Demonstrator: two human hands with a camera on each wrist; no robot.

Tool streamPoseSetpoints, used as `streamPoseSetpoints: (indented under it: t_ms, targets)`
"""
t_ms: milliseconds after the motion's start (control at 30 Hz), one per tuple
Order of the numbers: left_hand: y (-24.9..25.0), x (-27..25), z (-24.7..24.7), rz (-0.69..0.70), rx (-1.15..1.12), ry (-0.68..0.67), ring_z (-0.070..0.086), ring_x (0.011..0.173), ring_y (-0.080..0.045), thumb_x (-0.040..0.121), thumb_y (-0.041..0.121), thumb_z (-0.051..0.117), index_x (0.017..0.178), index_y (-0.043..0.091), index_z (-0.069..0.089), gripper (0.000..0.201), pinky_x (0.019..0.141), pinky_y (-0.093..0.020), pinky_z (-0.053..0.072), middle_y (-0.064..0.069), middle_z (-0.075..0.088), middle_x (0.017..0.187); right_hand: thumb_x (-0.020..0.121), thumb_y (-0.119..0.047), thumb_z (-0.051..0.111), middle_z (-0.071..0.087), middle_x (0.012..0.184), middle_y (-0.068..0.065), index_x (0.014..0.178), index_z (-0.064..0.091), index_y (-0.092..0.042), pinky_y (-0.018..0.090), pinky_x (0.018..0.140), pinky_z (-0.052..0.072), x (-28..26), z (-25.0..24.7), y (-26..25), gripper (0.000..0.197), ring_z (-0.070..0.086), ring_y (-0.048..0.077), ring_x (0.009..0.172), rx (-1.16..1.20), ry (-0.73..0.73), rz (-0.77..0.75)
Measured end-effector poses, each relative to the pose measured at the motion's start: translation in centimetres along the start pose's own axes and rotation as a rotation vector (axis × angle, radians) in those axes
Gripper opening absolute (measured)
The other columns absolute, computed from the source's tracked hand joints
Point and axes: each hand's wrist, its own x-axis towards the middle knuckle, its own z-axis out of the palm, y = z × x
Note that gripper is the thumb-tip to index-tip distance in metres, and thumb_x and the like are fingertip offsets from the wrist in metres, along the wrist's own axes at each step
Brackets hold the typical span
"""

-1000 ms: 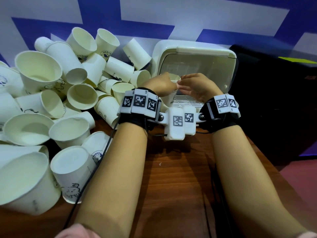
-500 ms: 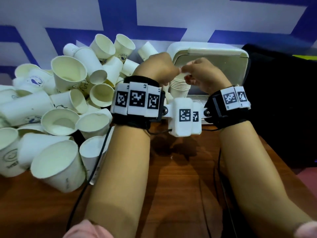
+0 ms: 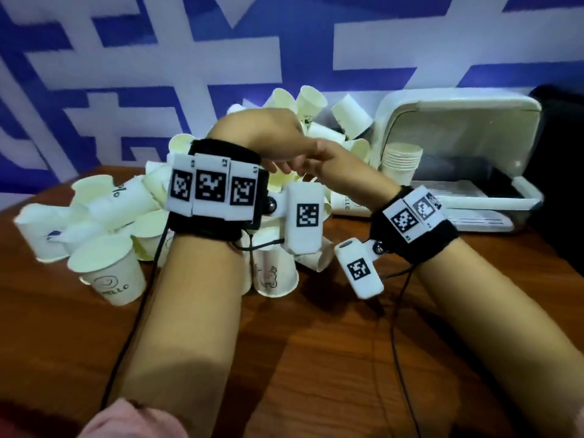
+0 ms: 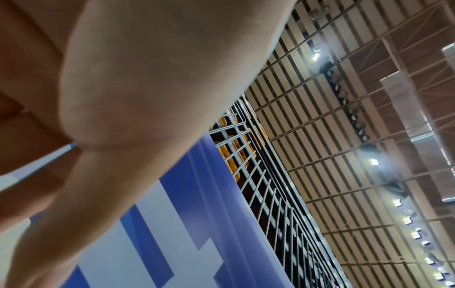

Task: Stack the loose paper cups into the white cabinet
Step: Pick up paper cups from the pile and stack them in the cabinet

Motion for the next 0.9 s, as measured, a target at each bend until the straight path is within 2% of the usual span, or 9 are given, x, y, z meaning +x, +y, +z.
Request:
streamPoseSetpoints:
  t_ms: [100,200,267,367,433,600,733,800,900]
  targets:
    - [-2.9,-1.4,-0.3,-0.065,-0.024,0.042,0.067,0.097,-0.020,0.092,0.048,0.053,0.109,0.010,0.062,0.043,0.091,-0.040,0.054,-0.005,0.070,0.100,0.093,-0.018,0.057,0.060,0.092,0.003,0.110,0.056,-0.006,0.033,0.077,0.047,-0.5,2.1,-0.3,0.021,0.056,0.017,0.082,-0.064,-0.049,-0.043]
    - [-6.0,-2.8,0.0,-0.155,-0.092,0.068,0.064,0.101,-0.019,0.087,0.052,0.059,0.122,0.015,0.050,0.051,0.093,-0.042,0.052,-0.003,0.065,0.109,0.095,-0.013,0.058,0.059,0.109,0.002,0.121,0.055,-0.007,0.016,0.076,0.047,-1.9,3.5,-1.5,0.027,0.056,0.012,0.087,-0.060,-0.171,-0.174]
    - [-7.5,-3.7,0.2,-0.206,-0.065,0.091,0.061,0.104,-0.018,0.084,0.058,0.058,0.127,0.019,0.047,0.059,0.095,-0.042,0.050,-0.001,0.062,0.115,0.096,-0.013,0.058,0.058,0.113,-0.002,0.127,0.054,-0.007,0.011,0.073,0.044,-2.5,4.4,-2.0,0.032,0.056,0.011,0.089,-0.069,-0.237,-0.222]
    - [-9.2,-5.1,0.9,-0.257,-0.009,0.126,0.059,0.103,-0.021,0.088,0.053,0.056,0.122,0.018,0.051,0.049,0.095,-0.039,0.047,-0.002,0.060,0.114,0.094,-0.020,0.061,0.061,0.106,-0.008,0.125,0.057,-0.010,0.012,0.076,0.041,-3.0,5.8,-2.0,0.032,0.058,0.011,0.096,-0.219,-0.285,-0.279]
    - [-9.7,-5.7,1.7,-0.281,0.024,0.105,0.058,0.097,-0.021,0.092,0.045,0.056,0.116,0.013,0.055,0.039,0.090,-0.035,0.047,-0.004,0.061,0.109,0.093,-0.025,0.062,0.064,0.100,-0.003,0.122,0.060,-0.014,0.017,0.077,0.038,-3.1,6.5,-1.7,0.031,0.058,0.012,0.096,-0.306,-0.309,-0.301]
    - [-11.2,-6.1,3.2,-0.369,0.084,-0.075,0.062,0.095,-0.026,0.094,0.035,0.056,0.111,0.003,0.060,0.036,0.087,-0.036,0.049,-0.010,0.065,0.102,0.093,-0.030,0.061,0.066,0.094,-0.001,0.116,0.066,-0.019,0.028,0.083,0.038,-3.1,7.8,-0.9,0.025,0.059,0.015,0.091,-0.433,-0.352,-0.368]
    - [-12.1,-6.3,3.5,-0.358,0.083,-0.095,0.059,0.081,-0.023,0.094,0.008,0.052,0.106,0.006,0.062,0.016,0.071,-0.029,0.047,-0.011,0.063,0.099,0.095,-0.031,0.058,0.067,0.100,-0.001,0.110,0.068,-0.017,0.028,0.096,0.032,-3.1,8.1,-0.8,0.022,0.055,0.017,0.099,-0.431,-0.355,-0.401]
    - [-12.5,-6.3,3.3,-0.354,0.065,-0.060,0.058,0.075,-0.018,0.092,0.000,0.051,0.104,0.012,0.062,0.020,0.059,-0.024,0.046,-0.006,0.061,0.095,0.096,-0.029,0.058,0.068,0.106,-0.001,0.111,0.068,-0.016,0.020,0.094,0.028,-3.2,8.0,-0.8,0.022,0.049,0.016,0.104,-0.400,-0.350,-0.427]
    - [-12.5,-6.4,2.5,-0.343,0.052,0.031,0.055,0.071,-0.010,0.090,0.002,0.054,0.102,0.017,0.062,0.021,0.054,-0.019,0.041,-0.003,0.060,0.095,0.096,-0.026,0.059,0.067,0.108,-0.001,0.111,0.067,-0.015,0.009,0.089,0.025,-3.4,7.8,-0.9,0.021,0.044,0.011,0.102,-0.345,-0.287,-0.470]
